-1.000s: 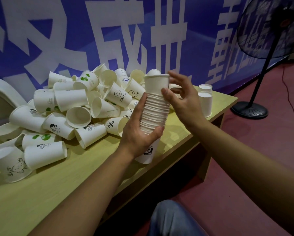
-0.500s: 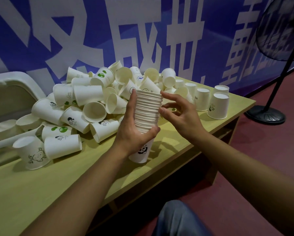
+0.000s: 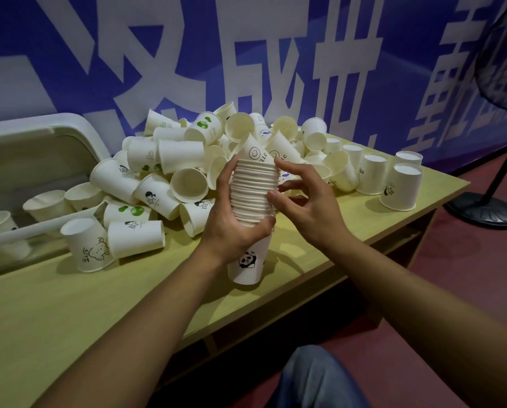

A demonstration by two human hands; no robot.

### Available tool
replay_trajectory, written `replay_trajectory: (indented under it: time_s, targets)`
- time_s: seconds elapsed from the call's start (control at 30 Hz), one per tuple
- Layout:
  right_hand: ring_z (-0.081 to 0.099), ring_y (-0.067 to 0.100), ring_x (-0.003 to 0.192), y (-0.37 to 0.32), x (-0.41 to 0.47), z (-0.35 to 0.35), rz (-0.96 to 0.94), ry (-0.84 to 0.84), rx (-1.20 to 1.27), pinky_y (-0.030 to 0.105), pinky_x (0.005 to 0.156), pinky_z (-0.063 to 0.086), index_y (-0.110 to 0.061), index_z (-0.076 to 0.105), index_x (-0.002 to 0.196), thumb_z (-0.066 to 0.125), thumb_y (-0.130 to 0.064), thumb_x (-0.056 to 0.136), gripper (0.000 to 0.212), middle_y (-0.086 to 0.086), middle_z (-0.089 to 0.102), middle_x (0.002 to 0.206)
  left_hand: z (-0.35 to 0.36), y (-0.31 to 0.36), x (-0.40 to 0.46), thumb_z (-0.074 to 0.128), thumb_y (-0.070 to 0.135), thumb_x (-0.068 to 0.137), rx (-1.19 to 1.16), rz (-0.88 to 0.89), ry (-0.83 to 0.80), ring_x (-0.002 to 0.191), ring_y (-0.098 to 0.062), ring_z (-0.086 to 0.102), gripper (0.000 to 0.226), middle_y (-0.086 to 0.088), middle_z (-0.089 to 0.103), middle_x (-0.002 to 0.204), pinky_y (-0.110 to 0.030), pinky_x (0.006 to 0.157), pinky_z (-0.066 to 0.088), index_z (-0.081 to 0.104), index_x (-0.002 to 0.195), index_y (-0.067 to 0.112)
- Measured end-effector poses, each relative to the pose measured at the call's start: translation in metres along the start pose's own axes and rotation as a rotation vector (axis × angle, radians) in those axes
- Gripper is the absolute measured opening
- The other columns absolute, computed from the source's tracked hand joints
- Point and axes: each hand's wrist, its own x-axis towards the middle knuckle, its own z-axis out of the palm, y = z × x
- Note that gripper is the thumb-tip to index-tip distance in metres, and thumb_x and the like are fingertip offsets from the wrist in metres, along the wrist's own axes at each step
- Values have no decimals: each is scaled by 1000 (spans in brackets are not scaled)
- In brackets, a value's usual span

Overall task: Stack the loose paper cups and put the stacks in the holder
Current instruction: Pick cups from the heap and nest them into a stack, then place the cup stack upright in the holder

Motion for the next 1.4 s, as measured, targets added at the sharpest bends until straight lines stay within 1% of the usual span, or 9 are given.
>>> replay_trajectory:
  time_s: [0.2, 0.33, 0.43, 0.6, 0.73, 0.87, 1.07, 1.17, 1.4]
  targets:
    - [61, 10, 100, -5, -1, 9, -6, -24, -15, 40, 82, 59, -36, 53, 130, 74, -18, 88, 50, -4, 55, 127, -8, -2, -6, 81, 32, 71, 24, -22, 28, 102, -17, 70, 107, -8, 47, 143, -32, 75, 62, 12, 151, 47]
    - [62, 11, 103, -12, 1, 21, -14, -87, 5, 35, 81, 59, -36, 53, 132, 74, -17, 87, 53, -7, 51, 133, -27, 2, -17, 78, 52, 70, 123, -54, 41, 105, -12, 68, 111, 8, 44, 141, -43, 81, 63, 2, 151, 55]
    - [63, 10, 104, -19, 5, 46, -32, -147, 23, 30, 82, 59, -34, 52, 136, 73, -20, 88, 54, -9, 50, 136, -58, 6, -29, 71, 66, 70, 227, -103, 123, 109, -11, 66, 111, 6, 48, 143, -46, 89, 60, 1, 154, 49]
    - [61, -1, 100, -35, 14, 112, -14, -234, 113, 20, 76, 57, -38, 42, 140, 71, -23, 90, 60, -14, 49, 133, -128, 17, -56, 65, 69, 70, 337, -144, 325, 100, 20, 56, 107, 24, 48, 130, -27, 90, 53, 7, 156, 42]
    - [64, 6, 94, -43, 14, 177, 64, -313, 200, 27, 70, 59, -38, 46, 133, 69, -29, 91, 48, -15, 56, 121, -192, 24, -86, 65, 69, 71, 400, -205, 522, 101, 9, 63, 99, 22, 57, 122, -30, 87, 55, 11, 152, 49]
    - [66, 13, 75, -53, 12, 243, 153, -520, 275, 28, 62, 57, -23, 60, 122, 62, -21, 97, 25, -1, 64, 99, -247, 26, -109, 63, 69, 76, 501, -239, 682, 106, -7, 64, 95, 2, 54, 139, -34, 83, 59, 12, 152, 44]
    - [60, 18, 70, -55, 11, 319, 346, -757, 344, 39, 67, 57, -20, 65, 110, 57, -12, 98, 16, 5, 67, 89, -306, 19, -112, 70, 48, 90, 646, -245, 836, 107, -13, 61, 97, -5, 46, 149, -19, 76, 49, 1, 156, 37]
    - [60, 22, 67, -46, 3, 341, 426, -801, 353, 44, 63, 56, -22, 66, 108, 55, -15, 99, 16, 9, 65, 85, -325, 16, -101, 72, 53, 86, 700, -231, 880, 114, -16, 59, 103, -6, 43, 152, -23, 81, 49, -1, 157, 36]
    - [49, 20, 59, -25, -10, 346, 562, -744, 551, 37, 55, 42, -6, 64, 111, 48, -5, 100, 19, 9, 56, 76, -361, 8, -56, 72, 59, 84, 685, -156, 982, 118, -16, 61, 104, -2, 47, 149, -38, 94, 54, 4, 158, 29]
